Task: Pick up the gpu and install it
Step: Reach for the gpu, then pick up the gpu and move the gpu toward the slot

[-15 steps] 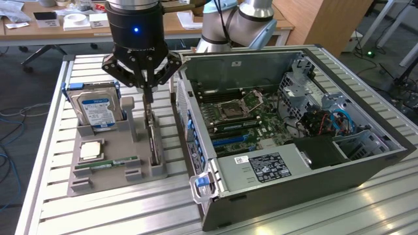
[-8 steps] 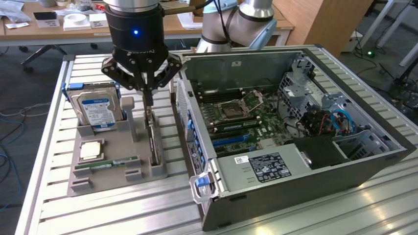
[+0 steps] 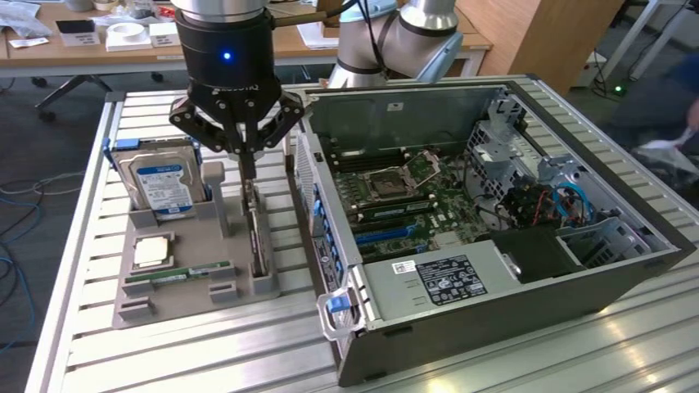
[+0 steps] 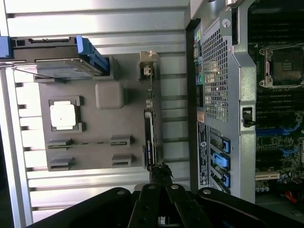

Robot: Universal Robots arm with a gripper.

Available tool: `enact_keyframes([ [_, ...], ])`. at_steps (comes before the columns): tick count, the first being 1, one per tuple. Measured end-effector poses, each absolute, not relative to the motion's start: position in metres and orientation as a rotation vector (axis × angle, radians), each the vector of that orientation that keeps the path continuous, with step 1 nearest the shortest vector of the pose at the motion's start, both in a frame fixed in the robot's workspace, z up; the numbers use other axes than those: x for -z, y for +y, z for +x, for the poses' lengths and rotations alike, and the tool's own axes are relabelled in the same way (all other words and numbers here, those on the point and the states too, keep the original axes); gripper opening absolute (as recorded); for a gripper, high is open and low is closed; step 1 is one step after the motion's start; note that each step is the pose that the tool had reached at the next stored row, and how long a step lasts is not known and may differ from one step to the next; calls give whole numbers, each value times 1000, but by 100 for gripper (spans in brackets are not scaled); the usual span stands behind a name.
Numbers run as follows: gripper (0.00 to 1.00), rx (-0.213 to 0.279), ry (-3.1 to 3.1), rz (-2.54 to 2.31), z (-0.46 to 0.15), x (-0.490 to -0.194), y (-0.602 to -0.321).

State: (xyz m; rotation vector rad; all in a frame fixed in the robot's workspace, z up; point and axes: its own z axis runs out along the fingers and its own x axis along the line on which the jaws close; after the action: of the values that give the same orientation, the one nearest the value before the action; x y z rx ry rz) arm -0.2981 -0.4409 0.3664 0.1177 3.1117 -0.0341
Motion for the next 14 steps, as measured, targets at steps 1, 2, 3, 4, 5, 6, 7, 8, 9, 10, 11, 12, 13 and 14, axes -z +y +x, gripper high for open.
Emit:
enact_keyframes([
  [1,11,34,3112,118,-298,-366,-441],
  [2,11,34,3112,118,-299,-366,-441],
  [3,11,34,3112,118,-299,-366,-441],
  [4,11,34,3112,118,-300,-366,-441],
  [5,11,34,3112,118,-301,-366,-441],
  [6,11,34,3112,118,-302,-366,-441],
  [7,11,34,3112,118,-302,-366,-441],
  [8,11,34,3112,117,-302,-366,-441],
  [9,11,34,3112,117,-302,-366,-441],
  [10,11,34,3112,118,-302,-366,-441],
  [11,11,34,3112,118,-302,-366,-441],
  [12,11,34,3112,118,-302,-366,-441],
  [13,11,34,3112,118,-302,-366,-441],
  [14,11,34,3112,118,-302,-366,-441],
])
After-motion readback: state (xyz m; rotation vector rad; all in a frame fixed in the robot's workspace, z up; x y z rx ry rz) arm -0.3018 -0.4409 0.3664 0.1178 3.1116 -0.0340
